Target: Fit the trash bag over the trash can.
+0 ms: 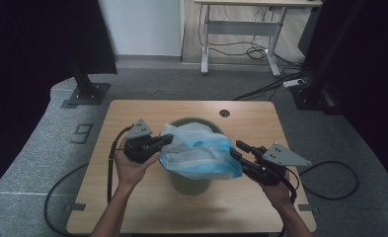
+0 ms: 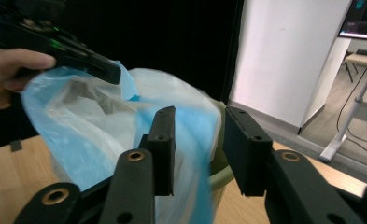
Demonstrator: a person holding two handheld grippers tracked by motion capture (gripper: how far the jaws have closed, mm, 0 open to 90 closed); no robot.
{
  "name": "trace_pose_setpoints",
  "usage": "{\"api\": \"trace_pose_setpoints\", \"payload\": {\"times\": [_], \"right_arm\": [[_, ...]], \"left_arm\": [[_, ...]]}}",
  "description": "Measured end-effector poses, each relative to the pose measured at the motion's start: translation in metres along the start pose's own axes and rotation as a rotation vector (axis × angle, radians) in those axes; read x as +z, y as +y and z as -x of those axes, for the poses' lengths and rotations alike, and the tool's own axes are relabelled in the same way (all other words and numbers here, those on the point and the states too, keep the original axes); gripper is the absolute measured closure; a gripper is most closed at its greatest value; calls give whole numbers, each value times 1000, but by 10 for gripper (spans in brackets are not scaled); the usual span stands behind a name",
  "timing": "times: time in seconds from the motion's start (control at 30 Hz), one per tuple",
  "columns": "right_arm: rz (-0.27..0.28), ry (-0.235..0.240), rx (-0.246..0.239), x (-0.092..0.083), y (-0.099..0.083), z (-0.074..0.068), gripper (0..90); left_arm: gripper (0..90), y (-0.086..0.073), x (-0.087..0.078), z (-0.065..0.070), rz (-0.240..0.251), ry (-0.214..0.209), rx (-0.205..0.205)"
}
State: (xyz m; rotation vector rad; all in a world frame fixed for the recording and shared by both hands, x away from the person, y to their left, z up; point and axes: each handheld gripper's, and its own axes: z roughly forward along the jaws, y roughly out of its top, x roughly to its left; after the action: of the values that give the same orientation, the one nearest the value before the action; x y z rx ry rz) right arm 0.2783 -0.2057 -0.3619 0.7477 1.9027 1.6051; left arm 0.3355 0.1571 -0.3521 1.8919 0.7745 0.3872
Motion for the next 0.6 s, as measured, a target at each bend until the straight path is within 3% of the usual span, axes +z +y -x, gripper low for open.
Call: {"api": "trace_pose_setpoints", "payload": {"times": [0.2,0.23,0.4,0.43,0.6], "right_arm": [[30,13,-3,-21,1,-9,602],[23,29,-7,-25,1,-15,585],[-23,35,-8,-20,0,-32,546],[-43,42,-10,-14,-3,-40,538],[-80,-14,-10,-3,-10,-42,587]], "left_arm": [[900,-1,-1,0,10,15,-17],[900,-1,0,0,12,15,-19],[900,0,5,2,0,20,-28],[900,0,7,3,-4,18,-28],[900,1,7,4,-4,20,-23]]}}
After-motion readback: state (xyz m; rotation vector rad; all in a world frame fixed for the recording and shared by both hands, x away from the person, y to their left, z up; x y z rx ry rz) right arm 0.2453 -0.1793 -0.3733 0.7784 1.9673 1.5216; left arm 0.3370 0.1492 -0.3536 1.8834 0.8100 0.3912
